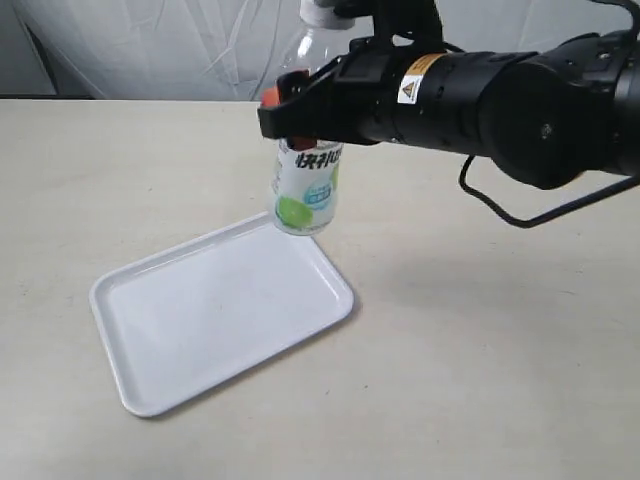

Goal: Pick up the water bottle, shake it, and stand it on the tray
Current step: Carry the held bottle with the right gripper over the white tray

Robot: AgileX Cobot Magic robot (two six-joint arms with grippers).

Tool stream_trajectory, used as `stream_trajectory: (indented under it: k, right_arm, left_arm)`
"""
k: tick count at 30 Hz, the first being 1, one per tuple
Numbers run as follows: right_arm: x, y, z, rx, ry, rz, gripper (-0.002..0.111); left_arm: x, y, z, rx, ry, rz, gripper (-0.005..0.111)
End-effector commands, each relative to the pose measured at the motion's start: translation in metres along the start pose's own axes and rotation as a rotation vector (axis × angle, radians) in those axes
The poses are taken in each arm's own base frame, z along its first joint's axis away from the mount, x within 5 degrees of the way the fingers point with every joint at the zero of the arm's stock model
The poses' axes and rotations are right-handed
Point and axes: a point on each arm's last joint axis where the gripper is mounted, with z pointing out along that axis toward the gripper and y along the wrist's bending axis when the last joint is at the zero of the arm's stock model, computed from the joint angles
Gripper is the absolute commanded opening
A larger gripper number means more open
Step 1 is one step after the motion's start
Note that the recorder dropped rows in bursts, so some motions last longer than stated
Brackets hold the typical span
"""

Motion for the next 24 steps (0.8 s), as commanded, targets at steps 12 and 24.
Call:
stream_trajectory:
  k: [12, 24]
  right_arm:
    - [-0.005, 0.045, -0.007, -0.114, -0.101, -0.194, -0.001]
    - [-0.009, 0.049, -0.016, -0.121, -0.094, -0.13, -0.001]
  left_arm:
    - [0.001, 0.0, 0.0, 0.0, -0.003, -0.005, 0.0]
    - [0.001, 0.0, 0.0, 0.0, -0.003, -0.005, 0.0]
